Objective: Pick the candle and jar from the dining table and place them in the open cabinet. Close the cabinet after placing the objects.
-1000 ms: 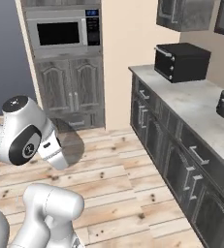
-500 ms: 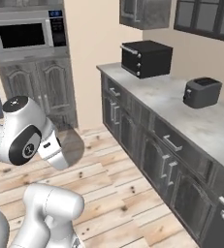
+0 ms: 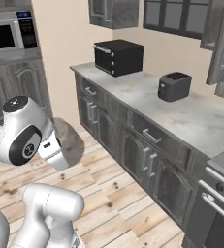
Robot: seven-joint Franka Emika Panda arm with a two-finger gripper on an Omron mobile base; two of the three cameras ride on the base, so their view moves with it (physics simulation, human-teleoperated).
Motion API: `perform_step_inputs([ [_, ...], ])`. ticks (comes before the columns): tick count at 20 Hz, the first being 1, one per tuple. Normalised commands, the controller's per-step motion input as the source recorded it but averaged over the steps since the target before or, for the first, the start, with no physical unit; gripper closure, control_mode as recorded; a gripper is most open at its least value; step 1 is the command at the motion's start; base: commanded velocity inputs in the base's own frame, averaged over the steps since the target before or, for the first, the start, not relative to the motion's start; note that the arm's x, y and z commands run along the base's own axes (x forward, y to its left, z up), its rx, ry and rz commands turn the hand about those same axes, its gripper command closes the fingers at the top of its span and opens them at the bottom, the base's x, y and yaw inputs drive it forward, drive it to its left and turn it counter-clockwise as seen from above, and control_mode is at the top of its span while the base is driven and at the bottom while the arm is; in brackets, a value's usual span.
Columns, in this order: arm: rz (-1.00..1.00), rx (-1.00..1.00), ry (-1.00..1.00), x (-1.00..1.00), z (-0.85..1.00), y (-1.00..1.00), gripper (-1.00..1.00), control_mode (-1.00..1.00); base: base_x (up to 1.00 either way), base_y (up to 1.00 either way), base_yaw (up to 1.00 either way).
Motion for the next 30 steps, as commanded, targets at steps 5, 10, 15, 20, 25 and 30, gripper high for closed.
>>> perform_step_inputs([
  [5,0.0,0.0,0.0,0.0,0.0,0.0,1.0,1.0,0.0,0.0,-0.3],
  [10,0.0,0.0,0.0,0.0,0.0,0.0,1.0,1.0,0.0,0.0,-0.3],
  [15,0.0,0.0,0.0,0.0,0.0,0.0,1.0,1.0,0.0,0.0,-0.29],
  [20,0.0,0.0,0.0,0.0,0.0,0.0,1.0,1.0,0.0,0.0,-0.28],
  [25,0.0,0.0,0.0,0.0,0.0,0.0,1.0,1.0,0.0,0.0,-0.28],
  [30,0.0,0.0,0.0,0.0,0.0,0.0,1.0,1.0,0.0,0.0,-0.28],
])
